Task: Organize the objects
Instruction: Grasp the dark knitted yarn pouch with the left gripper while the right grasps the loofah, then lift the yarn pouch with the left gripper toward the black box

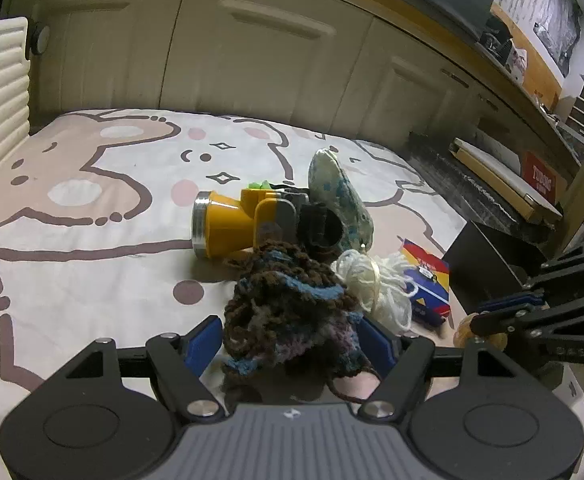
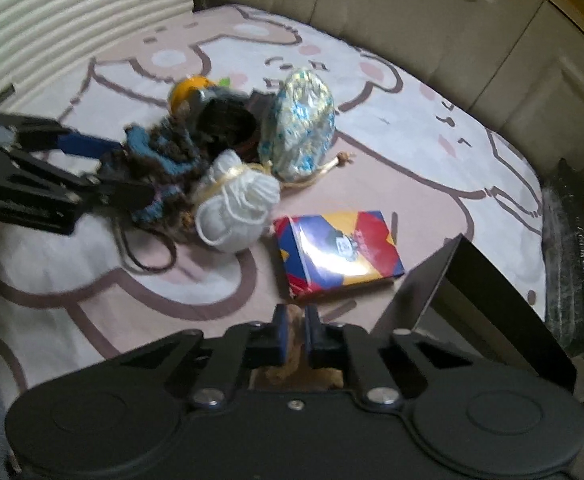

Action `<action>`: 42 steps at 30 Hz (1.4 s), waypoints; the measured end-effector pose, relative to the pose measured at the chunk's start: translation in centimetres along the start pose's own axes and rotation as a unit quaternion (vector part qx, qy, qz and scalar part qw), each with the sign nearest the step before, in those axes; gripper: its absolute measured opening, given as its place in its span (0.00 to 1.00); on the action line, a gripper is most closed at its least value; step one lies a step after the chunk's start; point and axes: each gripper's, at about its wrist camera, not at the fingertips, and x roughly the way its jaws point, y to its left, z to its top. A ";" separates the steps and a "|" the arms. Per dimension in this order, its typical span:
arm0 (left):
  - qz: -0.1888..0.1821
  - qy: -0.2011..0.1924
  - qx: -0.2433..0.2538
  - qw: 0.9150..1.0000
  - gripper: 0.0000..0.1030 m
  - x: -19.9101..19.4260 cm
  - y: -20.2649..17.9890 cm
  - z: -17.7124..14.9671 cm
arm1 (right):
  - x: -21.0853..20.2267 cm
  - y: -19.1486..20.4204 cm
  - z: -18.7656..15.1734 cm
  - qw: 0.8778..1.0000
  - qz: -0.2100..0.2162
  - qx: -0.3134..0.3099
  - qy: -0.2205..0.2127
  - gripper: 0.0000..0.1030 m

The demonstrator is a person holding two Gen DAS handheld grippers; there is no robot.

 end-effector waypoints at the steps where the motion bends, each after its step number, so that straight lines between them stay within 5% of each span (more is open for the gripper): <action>1: -0.001 0.000 -0.001 1.000 0.73 0.1 0.1 0.1 | -0.4 -0.1 0.2 1.000 0.015 0.009 -0.006 0.07; 9: -0.006 -0.001 -0.007 1.000 0.74 1.4 0.5 0.7 | -1.0 1.5 0.5 0.990 0.137 0.017 -0.008 0.06; 13: -0.015 0.008 -0.004 1.000 0.72 2.2 0.5 0.9 | -0.6 2.4 0.0 0.990 0.142 0.006 0.006 0.06; 16: -0.013 0.018 0.009 1.000 0.56 2.4 0.4 0.5 | -0.2 2.2 -0.3 0.989 0.147 0.018 0.013 0.06; 22: -0.013 0.018 0.006 1.000 0.44 1.5 0.5 0.2 | 0.2 1.6 -0.6 0.987 0.157 0.041 0.017 0.07; 30: -0.021 0.015 -0.022 0.999 0.41 -1.2 0.7 -0.4 | 0.4 1.6 -1.3 0.986 0.162 0.034 0.028 0.21; 37: -0.003 0.013 -0.047 0.999 0.41 -2.9 1.6 0.2 | 0.1 2.5 -2.2 0.986 0.165 -0.012 0.035 0.16; 42: 0.014 0.014 -0.051 0.998 0.41 -3.8 1.7 0.8 | -0.8 1.3 -1.9 0.988 0.153 0.026 0.006 0.12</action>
